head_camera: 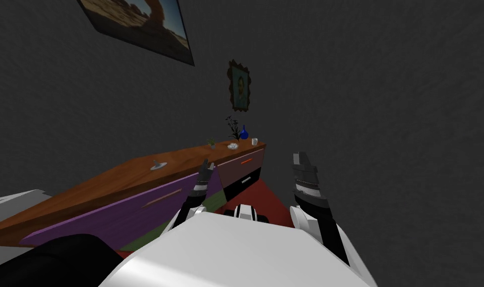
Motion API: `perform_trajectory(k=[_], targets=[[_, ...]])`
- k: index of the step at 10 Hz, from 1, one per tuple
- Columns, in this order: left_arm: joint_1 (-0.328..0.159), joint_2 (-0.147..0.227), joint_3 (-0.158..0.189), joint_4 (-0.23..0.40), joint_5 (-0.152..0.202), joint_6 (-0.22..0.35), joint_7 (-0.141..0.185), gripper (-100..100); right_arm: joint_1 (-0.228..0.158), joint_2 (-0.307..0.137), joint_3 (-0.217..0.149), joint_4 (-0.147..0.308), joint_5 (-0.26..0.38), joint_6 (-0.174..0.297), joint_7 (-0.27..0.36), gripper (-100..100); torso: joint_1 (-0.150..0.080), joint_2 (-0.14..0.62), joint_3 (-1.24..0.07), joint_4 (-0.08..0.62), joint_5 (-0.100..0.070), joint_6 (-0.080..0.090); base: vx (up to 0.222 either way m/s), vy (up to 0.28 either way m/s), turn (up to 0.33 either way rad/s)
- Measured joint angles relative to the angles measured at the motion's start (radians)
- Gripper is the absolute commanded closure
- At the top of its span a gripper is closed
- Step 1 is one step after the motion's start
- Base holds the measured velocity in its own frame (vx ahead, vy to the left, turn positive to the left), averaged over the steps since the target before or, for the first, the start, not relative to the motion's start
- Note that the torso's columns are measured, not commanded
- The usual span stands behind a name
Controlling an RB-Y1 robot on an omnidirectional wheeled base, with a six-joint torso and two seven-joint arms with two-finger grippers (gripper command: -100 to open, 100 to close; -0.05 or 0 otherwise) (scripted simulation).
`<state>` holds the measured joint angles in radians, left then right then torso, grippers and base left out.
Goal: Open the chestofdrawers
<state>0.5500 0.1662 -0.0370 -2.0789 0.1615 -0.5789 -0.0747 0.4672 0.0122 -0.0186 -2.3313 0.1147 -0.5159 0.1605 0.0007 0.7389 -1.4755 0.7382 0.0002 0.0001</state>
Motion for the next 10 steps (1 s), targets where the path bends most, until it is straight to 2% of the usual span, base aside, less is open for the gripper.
perform_trajectory(k=[2,3,5,7,10], targets=[[0.002,0.007,-0.015,0.023,0.012,0.020,-0.004,-100,0.000,0.000,0.000,0.000,0.000,0.000,0.000,0,-0.001,0.000,0.000,0.000,0.000,0.000,0.146,-0.140,0.221],[0.005,0.013,-0.027,0.057,0.019,0.018,-0.006,-100,0.000,0.000,0.000,0.000,0.000,0.000,0.000,0,-0.003,-0.002,-0.001,0.000,-0.001,0.000,0.172,-0.184,0.293],[0.012,0.015,-0.047,0.079,0.030,0.037,-0.014,-100,0.000,0.000,0.000,0.000,0.000,0.000,0.000,0,0.000,-0.002,-0.001,0.000,0.000,0.000,0.162,-0.164,0.207],[0.017,0.017,-0.070,0.129,0.043,0.041,-0.019,-100,0.000,0.000,0.000,0.000,0.000,0.000,0.000,0,0.001,-0.001,-0.001,0.000,0.000,0.000,0.168,-0.153,0.218],[0.033,0.007,-0.106,0.178,0.063,0.064,-0.030,-100,0.000,0.000,0.000,0.000,0.000,0.000,0.000,0,-0.002,0.000,0.000,0.000,-0.001,0.000,0.146,-0.187,0.264]])
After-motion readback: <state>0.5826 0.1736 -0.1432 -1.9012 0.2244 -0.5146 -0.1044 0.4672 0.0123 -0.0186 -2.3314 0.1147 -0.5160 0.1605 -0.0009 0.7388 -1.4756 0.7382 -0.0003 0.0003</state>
